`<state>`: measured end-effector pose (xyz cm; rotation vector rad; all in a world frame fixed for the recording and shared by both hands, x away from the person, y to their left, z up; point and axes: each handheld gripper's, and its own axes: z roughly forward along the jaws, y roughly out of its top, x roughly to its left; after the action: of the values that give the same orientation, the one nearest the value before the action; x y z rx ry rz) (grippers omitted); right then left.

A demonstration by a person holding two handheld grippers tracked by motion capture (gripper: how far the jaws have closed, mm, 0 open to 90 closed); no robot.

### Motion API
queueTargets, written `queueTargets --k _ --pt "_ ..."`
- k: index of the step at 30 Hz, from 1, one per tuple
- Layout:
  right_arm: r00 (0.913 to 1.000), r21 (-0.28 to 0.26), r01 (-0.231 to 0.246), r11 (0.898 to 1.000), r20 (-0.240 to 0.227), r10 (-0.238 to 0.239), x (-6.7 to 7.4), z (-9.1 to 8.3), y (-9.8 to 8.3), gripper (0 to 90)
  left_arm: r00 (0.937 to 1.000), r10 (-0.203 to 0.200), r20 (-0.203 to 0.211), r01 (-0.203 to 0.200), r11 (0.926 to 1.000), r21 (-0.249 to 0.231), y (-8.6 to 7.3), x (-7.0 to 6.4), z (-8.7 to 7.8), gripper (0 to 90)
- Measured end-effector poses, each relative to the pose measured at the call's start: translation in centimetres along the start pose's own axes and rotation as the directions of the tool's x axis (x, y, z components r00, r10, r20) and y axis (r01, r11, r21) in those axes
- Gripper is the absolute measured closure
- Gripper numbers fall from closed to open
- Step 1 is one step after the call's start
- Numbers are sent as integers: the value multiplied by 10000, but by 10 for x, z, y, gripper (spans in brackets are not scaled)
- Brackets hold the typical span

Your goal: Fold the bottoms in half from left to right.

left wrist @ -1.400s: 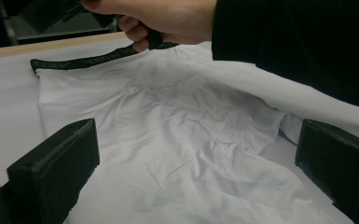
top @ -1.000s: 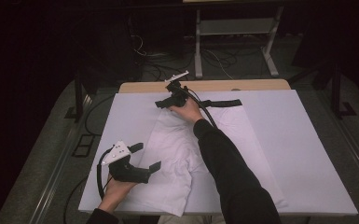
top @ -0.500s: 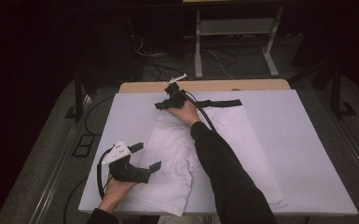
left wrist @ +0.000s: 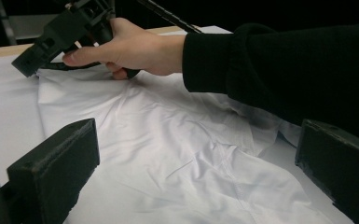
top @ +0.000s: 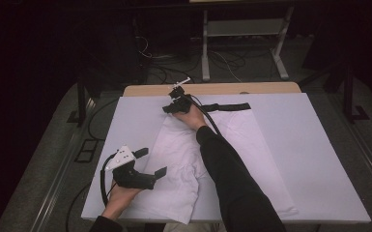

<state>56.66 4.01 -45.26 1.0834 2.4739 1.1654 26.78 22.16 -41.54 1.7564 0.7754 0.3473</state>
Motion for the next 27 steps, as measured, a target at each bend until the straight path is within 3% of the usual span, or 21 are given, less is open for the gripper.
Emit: queueTargets --k 3,11,15,20,27 --pt "9996 107 196 9998 224 -198 3 2 -1 406 10000 11 10 -11 10000 8 0 0 0 0" --pt "9957 213 405 9990 822 -421 3 1 0 599 10000 14 -12 -14 10000 20 0 0 0 0" --pt "9977 228 333 9992 588 -346 3 -1 0 697 9999 -50 -159 51 10000 80 0 1 -1 0" --pt "9989 256 94 9996 451 -105 3 -3 1 818 9972 -88 -742 112 9994 330 -2 3 -6 0" --pt "9989 183 -177 9997 439 169 3 -9 1 852 9917 -620 -1127 692 9957 614 -6 7 -16 0"
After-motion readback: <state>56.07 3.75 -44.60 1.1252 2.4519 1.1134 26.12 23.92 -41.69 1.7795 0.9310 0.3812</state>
